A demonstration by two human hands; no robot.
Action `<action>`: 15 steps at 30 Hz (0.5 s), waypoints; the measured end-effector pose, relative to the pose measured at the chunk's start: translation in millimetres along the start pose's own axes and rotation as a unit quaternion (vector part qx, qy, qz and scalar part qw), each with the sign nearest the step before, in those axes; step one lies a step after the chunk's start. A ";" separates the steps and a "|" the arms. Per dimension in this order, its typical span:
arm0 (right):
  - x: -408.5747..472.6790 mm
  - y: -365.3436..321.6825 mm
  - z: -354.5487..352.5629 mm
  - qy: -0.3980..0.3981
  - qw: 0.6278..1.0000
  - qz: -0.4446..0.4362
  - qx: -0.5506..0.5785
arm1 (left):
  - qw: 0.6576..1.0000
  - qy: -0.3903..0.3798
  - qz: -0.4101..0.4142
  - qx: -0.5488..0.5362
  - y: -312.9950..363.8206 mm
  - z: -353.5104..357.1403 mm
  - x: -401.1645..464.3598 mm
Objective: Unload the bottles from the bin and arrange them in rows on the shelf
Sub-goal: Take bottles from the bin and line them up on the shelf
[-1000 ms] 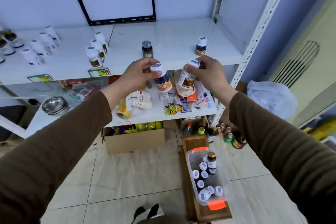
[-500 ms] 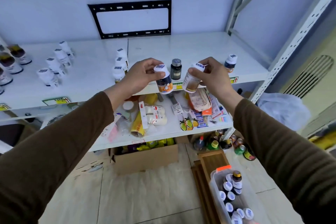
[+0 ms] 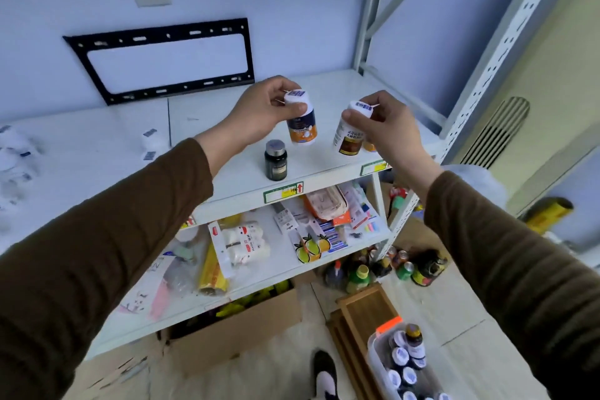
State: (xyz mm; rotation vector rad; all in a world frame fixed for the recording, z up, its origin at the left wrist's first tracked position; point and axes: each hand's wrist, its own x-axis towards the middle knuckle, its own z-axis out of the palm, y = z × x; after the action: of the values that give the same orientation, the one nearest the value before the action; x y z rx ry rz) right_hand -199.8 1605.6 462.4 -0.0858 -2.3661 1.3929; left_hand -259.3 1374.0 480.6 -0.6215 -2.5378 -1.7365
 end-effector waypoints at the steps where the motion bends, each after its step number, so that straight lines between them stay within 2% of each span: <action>1: 12.0 5.4 -7.4 0.008 1.000 -0.001 0.001 | 1.000 -0.003 0.004 0.009 1.7 9.6 15.9; 6: 73.0 34.5 -42.3 0.030 0.999 -0.009 -0.015 | 0.999 -0.011 0.007 0.041 -0.5 61.1 90.2; 15: 149.8 90.0 -68.6 0.021 1.000 -0.002 -0.023 | 0.991 -0.031 -0.035 0.128 -42.8 136.9 181.6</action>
State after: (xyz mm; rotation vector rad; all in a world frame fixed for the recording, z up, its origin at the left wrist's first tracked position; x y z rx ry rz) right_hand -325.9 1744.7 460.1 -0.1225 -2.3638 1.3226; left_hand -411.0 1541.3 429.7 -0.5878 -2.7913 -1.3935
